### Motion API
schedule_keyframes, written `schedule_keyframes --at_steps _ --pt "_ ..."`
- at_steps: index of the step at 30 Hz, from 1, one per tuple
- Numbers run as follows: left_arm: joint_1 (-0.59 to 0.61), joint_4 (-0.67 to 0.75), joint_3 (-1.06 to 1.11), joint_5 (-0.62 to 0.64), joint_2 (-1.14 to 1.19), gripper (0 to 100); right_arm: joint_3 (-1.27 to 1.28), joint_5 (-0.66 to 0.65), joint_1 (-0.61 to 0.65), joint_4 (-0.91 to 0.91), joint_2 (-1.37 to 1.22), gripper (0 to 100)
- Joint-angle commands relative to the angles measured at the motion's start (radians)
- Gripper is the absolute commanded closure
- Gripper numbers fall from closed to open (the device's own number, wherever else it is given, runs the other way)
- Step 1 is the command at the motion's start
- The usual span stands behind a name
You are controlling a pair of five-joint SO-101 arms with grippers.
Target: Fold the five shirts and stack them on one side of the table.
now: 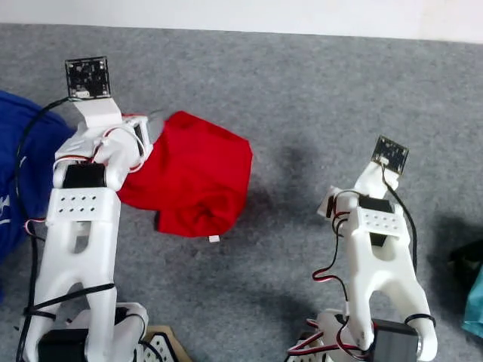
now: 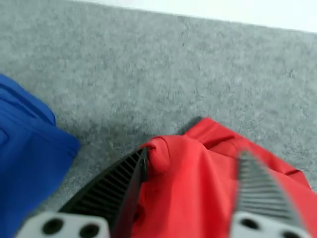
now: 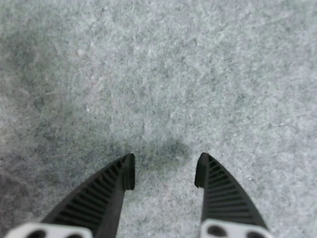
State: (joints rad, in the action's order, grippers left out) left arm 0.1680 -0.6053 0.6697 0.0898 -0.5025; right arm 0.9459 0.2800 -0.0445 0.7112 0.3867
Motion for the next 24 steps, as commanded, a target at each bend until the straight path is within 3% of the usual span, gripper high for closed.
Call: schedule_keyframes --at_steps 1,13,17,24 --pt "0.071 0.031 -0.005 -0.009 -0.039 63 -0.005 0.009 -0.002 -0.013 0.028 79.6" --pt "0.469 0.026 0.073 -0.005 -0.039 76 0.015 0.006 0.002 -0.013 0.028 79.6" --pt "0.470 0.026 0.168 -0.003 -0.039 77 0.018 0.008 0.004 -0.015 0.028 79.6" --pt "0.357 0.026 0.360 -0.003 -0.041 77 0.022 0.008 0.004 -0.044 0.028 79.6"
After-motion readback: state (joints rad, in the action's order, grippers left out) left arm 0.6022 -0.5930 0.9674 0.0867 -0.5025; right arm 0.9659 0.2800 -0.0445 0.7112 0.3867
